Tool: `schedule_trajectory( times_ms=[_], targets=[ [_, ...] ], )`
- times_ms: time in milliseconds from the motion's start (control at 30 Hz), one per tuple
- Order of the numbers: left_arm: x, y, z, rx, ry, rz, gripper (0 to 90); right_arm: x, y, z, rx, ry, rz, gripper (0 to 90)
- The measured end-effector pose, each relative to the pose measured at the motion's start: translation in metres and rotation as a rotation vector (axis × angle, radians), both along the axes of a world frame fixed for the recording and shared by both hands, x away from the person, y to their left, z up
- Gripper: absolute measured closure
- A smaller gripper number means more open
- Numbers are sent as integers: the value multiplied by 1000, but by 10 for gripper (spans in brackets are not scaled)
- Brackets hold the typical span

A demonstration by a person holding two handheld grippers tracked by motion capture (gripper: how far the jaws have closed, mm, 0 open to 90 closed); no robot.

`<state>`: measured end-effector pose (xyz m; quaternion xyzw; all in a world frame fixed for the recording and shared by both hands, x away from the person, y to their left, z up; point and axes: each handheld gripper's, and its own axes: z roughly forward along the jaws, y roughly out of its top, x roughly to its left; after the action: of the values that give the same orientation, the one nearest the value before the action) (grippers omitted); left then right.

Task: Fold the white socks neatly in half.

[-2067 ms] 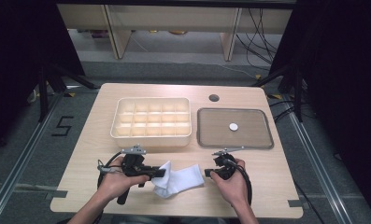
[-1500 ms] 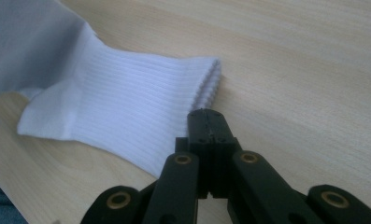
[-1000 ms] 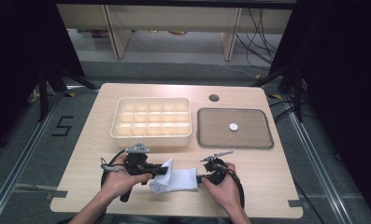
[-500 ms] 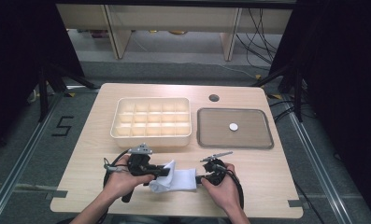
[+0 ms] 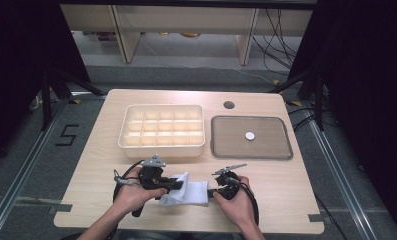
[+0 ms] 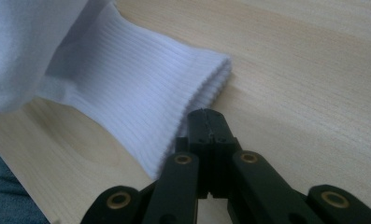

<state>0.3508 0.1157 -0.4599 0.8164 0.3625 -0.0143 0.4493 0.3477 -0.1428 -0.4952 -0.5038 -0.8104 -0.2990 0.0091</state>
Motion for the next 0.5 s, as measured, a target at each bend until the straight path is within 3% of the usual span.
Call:
schedule_trajectory(
  times_ms=[233, 400, 433, 500],
  targets=[
    [1, -3, -1, 6, -2, -18, 810, 1, 0, 0, 2, -11, 20, 900],
    [1, -5, -2, 10, 1, -14, 810, 0, 2, 1, 5, 9, 1, 900],
    [1, -5, -3, 14, -2, -9, 810, 0, 3, 0, 23, -5, 23, 900],
    [2, -5, -3, 18, 0, -10, 810, 1, 3, -1, -6, -16, 27, 900]
  ],
)
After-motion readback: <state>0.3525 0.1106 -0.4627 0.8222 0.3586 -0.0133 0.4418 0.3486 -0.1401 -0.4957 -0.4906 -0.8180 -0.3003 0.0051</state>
